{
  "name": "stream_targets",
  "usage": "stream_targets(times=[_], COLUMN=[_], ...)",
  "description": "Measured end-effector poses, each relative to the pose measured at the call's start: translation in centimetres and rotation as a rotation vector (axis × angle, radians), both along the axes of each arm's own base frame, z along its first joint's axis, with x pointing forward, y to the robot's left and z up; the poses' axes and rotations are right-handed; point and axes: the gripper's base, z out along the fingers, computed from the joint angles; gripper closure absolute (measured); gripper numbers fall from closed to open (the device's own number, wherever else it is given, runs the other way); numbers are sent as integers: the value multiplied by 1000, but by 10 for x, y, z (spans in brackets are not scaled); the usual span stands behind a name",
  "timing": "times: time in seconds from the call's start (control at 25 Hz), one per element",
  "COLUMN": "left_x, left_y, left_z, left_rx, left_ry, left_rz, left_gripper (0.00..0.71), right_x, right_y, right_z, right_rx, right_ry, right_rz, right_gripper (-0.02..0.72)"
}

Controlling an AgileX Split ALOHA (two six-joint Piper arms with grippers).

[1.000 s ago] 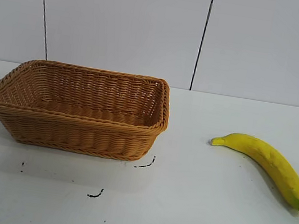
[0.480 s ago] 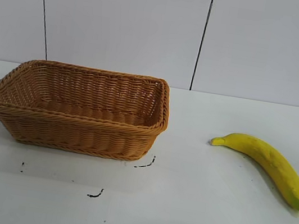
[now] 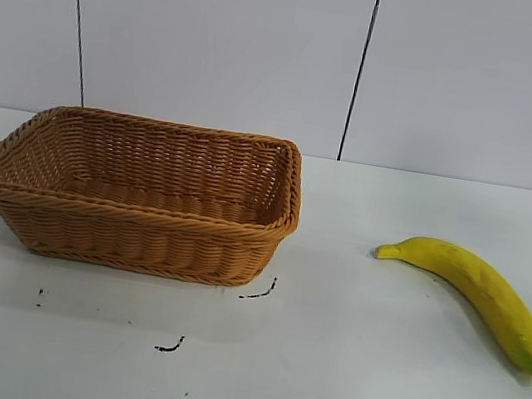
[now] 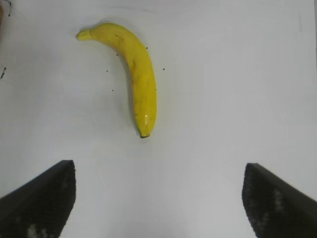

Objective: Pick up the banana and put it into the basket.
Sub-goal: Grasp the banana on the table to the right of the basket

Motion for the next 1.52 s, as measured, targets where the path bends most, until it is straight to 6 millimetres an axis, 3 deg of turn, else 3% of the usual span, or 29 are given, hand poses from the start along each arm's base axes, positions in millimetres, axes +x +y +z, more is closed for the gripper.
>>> stream_targets(times=[0.4,0.64,1.08,1.52], left_x=[0,0,0,0], left_y=[0,0,0,0], left_z=[0,0,0,0], left_rx=[0,0,0,0], left_ry=[0,0,0,0], left_rz=[0,0,0,0], left_gripper=[15,15,15,15], right_x=[99,136,138,135], right_y=[-1,0,47,43], right_z=[-41,-58,-61,-63], right_rx=[-20,-16,-94,-129], right_ry=[121,152,157,190], right_rz=[51,107,392,411], right_gripper=[71,71,71,71])
